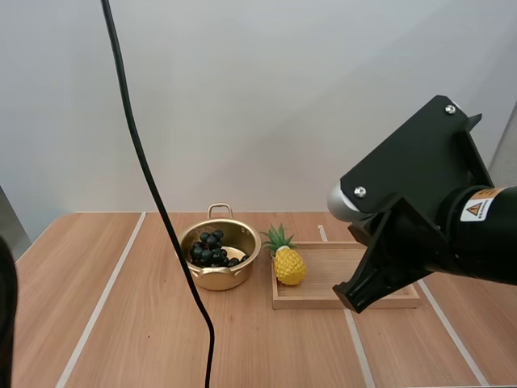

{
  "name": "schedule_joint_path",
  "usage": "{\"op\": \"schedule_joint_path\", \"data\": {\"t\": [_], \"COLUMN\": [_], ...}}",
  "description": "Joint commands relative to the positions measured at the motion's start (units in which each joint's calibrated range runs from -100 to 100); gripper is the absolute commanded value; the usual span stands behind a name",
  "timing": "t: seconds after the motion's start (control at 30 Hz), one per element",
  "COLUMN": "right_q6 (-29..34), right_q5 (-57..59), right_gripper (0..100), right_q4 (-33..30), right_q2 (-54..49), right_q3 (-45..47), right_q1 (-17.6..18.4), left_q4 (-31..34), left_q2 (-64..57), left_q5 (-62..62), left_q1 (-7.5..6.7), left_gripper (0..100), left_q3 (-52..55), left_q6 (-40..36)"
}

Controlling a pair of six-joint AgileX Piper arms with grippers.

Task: Open the pot, put the grape inside, and close it

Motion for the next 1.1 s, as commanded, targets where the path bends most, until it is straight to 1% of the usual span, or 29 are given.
{"op": "schedule_joint_path", "data": {"t": [0.0, 0.2, 0.33, 0.5, 0.67, 1.07], "right_q6": [0.0, 0.0, 0.0, 0.0, 0.0, 0.0], "right_q5": [0.0, 0.0, 0.0, 0.0, 0.0, 0.0], "right_gripper": [0, 0, 0, 0, 0, 0], "right_q4": [-0.5, -0.3, 0.5, 0.6, 0.6, 0.6], "right_q2": [-0.6, -0.6, -0.6, -0.6, -0.6, -0.6], "right_q3": [-0.2, -0.2, -0.2, -0.2, -0.2, -0.2], "right_q1": [-0.2, -0.2, -0.2, -0.2, -0.2, -0.2], "left_q4": [-1.4, -5.7, -10.6, -16.1, -17.1, -21.0], "left_q2": [1.3, 5.2, 8.0, 11.7, 14.9, 16.0], "left_q5": [4.4, 21.1, 32.9, 32.9, 32.9, 32.9], "left_q1": [0.18, 0.18, 0.18, 0.18, 0.18, 0.11], "left_gripper": [0, 0, 0, 0, 0, 0], "left_q3": [-0.4, -0.4, -0.4, -0.4, 1.8, 24.8], "left_q6": [2.8, 9.4, 14.5, 19.0, 20.3, 33.7]}}
